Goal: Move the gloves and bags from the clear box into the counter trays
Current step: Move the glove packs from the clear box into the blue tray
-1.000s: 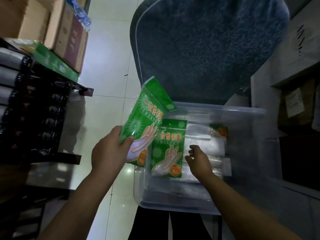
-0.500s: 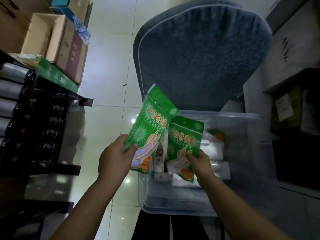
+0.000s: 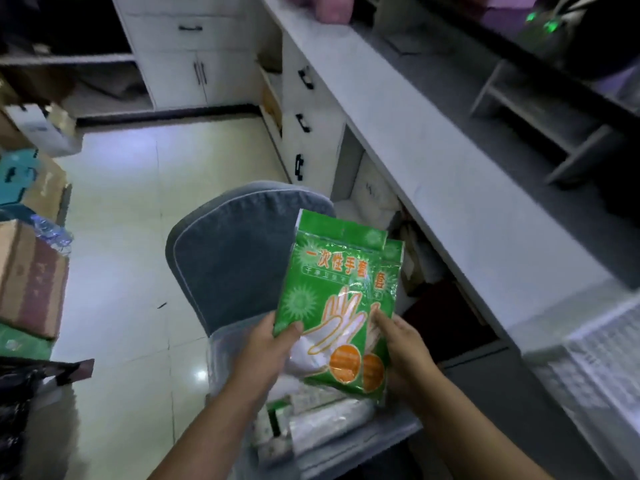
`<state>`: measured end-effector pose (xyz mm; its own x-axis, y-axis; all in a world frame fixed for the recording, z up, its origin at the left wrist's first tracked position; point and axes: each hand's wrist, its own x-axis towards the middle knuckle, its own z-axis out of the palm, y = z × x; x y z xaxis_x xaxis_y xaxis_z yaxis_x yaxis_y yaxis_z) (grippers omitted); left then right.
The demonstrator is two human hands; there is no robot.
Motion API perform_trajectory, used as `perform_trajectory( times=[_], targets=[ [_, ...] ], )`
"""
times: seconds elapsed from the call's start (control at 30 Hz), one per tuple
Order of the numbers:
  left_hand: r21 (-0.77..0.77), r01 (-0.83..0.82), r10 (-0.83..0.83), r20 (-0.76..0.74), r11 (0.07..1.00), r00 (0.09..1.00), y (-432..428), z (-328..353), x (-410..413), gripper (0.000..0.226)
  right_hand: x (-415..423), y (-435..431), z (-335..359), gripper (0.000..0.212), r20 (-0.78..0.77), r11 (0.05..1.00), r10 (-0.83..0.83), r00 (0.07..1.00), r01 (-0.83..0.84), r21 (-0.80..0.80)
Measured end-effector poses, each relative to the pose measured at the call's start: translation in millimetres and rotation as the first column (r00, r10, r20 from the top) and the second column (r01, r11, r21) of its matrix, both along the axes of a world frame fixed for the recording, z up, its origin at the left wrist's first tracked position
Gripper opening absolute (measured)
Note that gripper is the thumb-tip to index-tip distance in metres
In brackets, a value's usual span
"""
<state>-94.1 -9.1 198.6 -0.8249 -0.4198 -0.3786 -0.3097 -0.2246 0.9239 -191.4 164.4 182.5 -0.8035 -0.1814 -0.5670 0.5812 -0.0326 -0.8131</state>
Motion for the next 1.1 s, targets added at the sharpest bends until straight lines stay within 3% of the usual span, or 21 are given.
perform_trajectory(
  times=[0.17,0.37,0.53,0.63,0.83,1.0,1.1],
  targets=[
    [0.066,0.171,-0.166,-0.067,0.983,0.984,47,9,-35,0.018,-1,42,34,0.029,0.031,0.971,-0.214,0.976,0.216,-0.106],
    [0.106,0.375,-0.356,-0.161,0.921,0.920,121,33,-63,0.026,8,121,69,0.053,0.041,0.897,-0.426,0.904,0.428,-0.108],
    [0.075,0.510,-0.478,-0.253,0.857,0.841,195,66,-81,0.047,27,184,107,0.042,-0.157,0.893,-0.432,0.888,0.398,-0.208],
    [-0.012,0.591,-0.562,-0.326,0.807,0.760,240,86,-85,0.060,38,227,125,0.035,-0.287,0.881,-0.474,0.833,0.447,-0.158],
    [-0.195,0.696,-0.710,-0.363,0.691,0.604,346,113,-89,0.074,53,336,145,0.028,-0.359,0.821,-0.549,0.754,0.568,-0.063],
    [-0.252,0.759,-0.787,-0.356,0.601,0.504,456,129,-92,0.062,66,450,162,0.028,-0.438,0.772,-0.577,0.689,0.636,-0.017],
    [-0.256,0.798,-0.830,-0.301,0.545,0.470,523,129,-94,0.052,80,525,178,0.033,-0.551,0.717,-0.526,0.648,0.686,0.124]
  ],
)
